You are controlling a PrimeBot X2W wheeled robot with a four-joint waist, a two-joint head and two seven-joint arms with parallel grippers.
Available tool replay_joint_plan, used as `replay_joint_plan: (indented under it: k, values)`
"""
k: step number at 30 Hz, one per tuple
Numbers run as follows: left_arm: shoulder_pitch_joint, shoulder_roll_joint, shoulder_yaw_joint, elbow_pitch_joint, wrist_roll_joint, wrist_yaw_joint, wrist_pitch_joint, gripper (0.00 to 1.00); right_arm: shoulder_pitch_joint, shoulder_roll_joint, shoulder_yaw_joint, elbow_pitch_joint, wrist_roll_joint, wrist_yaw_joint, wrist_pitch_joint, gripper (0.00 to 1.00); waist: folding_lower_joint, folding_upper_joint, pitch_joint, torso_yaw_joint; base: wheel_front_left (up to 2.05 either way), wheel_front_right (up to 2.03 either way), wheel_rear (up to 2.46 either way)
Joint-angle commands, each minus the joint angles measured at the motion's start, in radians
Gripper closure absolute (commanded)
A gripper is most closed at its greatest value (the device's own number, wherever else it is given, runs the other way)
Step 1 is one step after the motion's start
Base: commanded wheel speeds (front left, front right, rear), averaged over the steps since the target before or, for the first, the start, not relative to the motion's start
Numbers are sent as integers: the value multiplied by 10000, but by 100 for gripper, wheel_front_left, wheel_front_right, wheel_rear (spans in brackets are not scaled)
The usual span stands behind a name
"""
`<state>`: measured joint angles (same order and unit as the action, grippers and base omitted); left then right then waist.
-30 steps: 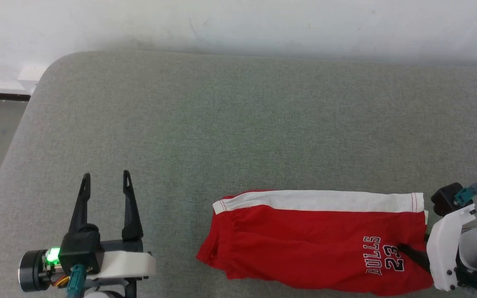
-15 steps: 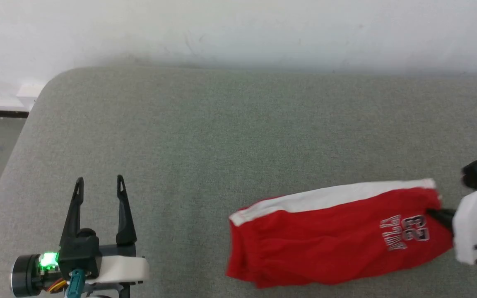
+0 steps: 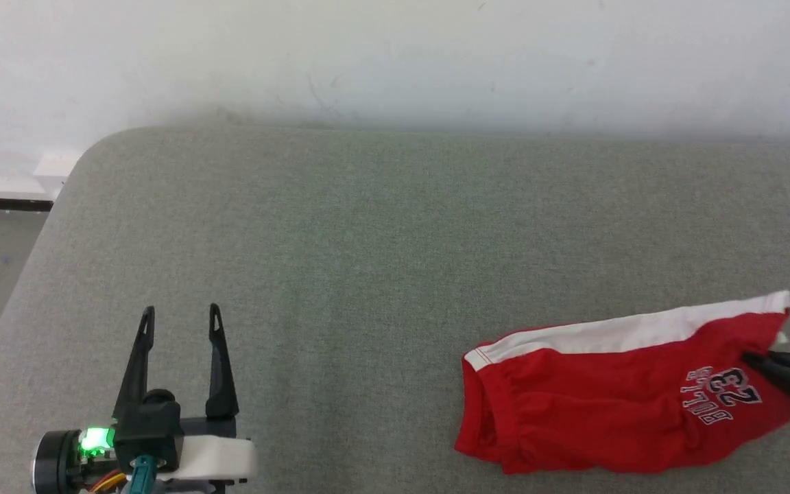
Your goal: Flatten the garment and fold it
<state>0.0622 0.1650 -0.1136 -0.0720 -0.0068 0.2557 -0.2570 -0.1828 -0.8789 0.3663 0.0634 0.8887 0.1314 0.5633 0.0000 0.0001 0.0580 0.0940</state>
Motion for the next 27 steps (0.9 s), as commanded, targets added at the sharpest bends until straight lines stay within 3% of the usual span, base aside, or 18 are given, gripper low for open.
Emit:
replay_joint_plan:
  k: [1, 7, 13, 18, 27]
  values:
    - [133, 22, -15, 40, 45, -59, -47, 0, 50, 77, 14, -126, 30, -7, 13, 100, 0, -1, -1, 1, 0, 0, 0]
    - [-10, 15, -113, 69, 34, -108, -47, 0, -393, 491, 805, -2371, -64, -7, 456, 100, 0, -1, 165, 90, 0, 0, 0]
    - [-321, -94, -307, 118, 34, -161, -47, 0, -1916, 1325, 2473, -2933, -574, -7, 823, 100, 0, -1, 526, 306, 0, 0, 0]
    - [-554, -146, -354, 226, -16, -215, -47, 0, -3060, 2199, 4093, -1928, -880, -7, 824, 100, 0, -1, 773, 551, 0, 0, 0]
    - [-766, -390, -358, 322, -59, -192, -47, 0, -3552, 3194, 6023, 1617, -1052, -7, 145, 100, 0, -1, 996, 828, 0, 0, 0]
